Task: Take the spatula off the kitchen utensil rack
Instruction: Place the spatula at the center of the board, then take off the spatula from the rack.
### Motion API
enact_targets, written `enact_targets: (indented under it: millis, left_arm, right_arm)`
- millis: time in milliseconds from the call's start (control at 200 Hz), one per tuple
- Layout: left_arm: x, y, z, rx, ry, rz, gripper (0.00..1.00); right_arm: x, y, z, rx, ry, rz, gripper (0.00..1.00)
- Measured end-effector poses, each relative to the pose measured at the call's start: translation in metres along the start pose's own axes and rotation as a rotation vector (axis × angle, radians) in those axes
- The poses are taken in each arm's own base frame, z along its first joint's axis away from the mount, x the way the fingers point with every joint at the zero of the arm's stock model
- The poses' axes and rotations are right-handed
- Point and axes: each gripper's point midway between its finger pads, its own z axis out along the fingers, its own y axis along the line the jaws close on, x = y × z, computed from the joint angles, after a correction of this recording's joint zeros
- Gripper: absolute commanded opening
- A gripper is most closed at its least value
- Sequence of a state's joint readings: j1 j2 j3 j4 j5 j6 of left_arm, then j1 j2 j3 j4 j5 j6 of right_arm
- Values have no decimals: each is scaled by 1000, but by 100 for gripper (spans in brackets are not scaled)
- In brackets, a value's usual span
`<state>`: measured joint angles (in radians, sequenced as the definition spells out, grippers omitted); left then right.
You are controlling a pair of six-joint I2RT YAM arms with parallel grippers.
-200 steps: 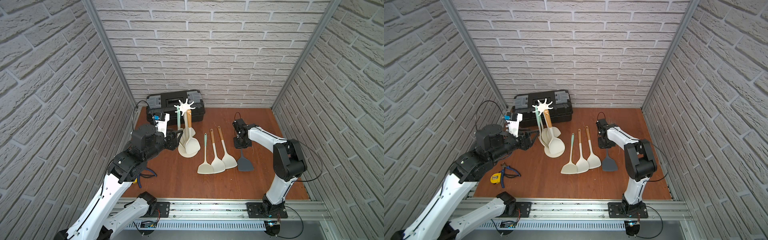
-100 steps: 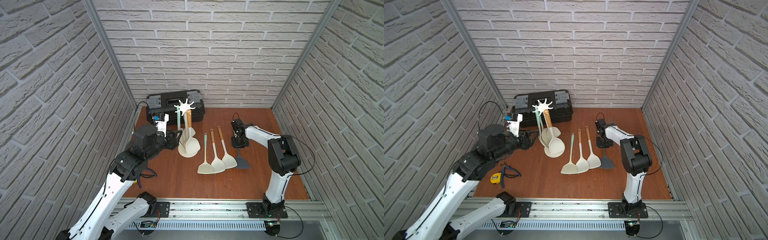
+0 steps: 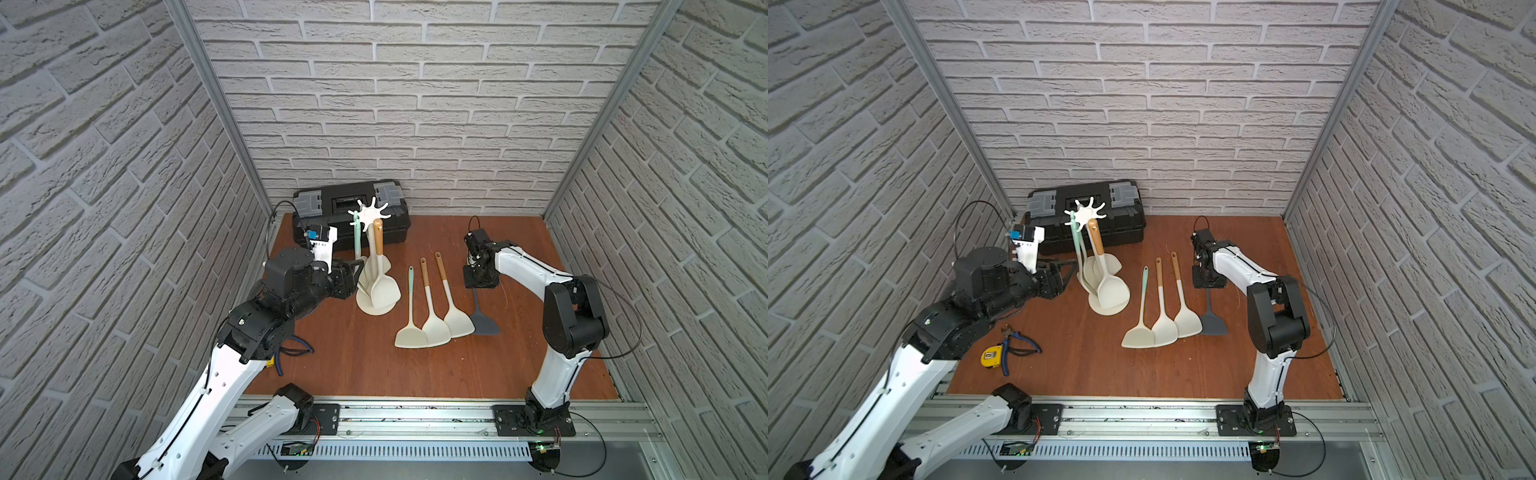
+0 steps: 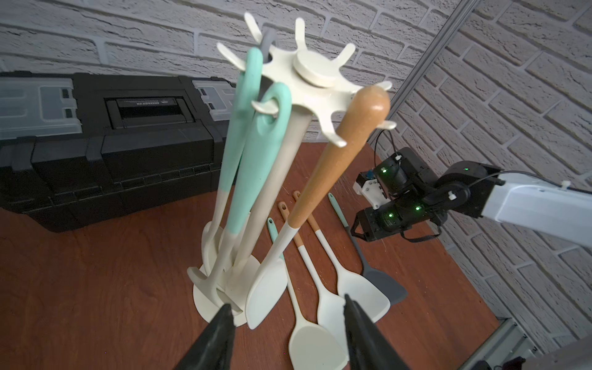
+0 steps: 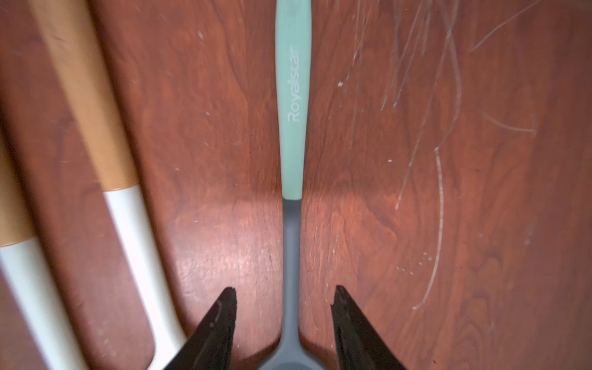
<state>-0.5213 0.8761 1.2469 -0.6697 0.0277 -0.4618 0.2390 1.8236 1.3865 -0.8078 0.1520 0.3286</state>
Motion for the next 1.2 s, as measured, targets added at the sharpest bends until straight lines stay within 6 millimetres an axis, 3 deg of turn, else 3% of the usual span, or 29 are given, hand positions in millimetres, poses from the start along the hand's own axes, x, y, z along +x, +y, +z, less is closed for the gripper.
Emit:
enact_targets:
  millis: [90,190,290,420,590,735,915,1200]
  left_arm:
    - [-17,2,-15,-33,-40,26,56]
    - [-37,9,-35,-94,-103,54,56]
    - [-49,16,-49,-149,-136,74,57]
    - [-75,18,-64,-195,-175,82,58]
    - [-110,11,-44,-202,-159,76,63]
    - [-127,9,-3,-147,-93,30,65]
    - [-109,23,54,-86,51,-67,65]
    - [-98,23,67,-4,99,-141,65]
  right_arm:
    - [-14,7,-34,-43,-88,-9,51]
    - [-22,30,-78,-118,-207,-50,51]
    - [-19,72,-124,-233,-337,-133,51]
    - [3,144,-177,-420,-501,-263,51]
    - [40,221,-225,-619,-651,-411,55]
    - [41,247,-246,-682,-732,-432,60]
    - [34,268,-250,-702,-781,-424,62]
    - [16,284,-247,-680,-873,-364,63]
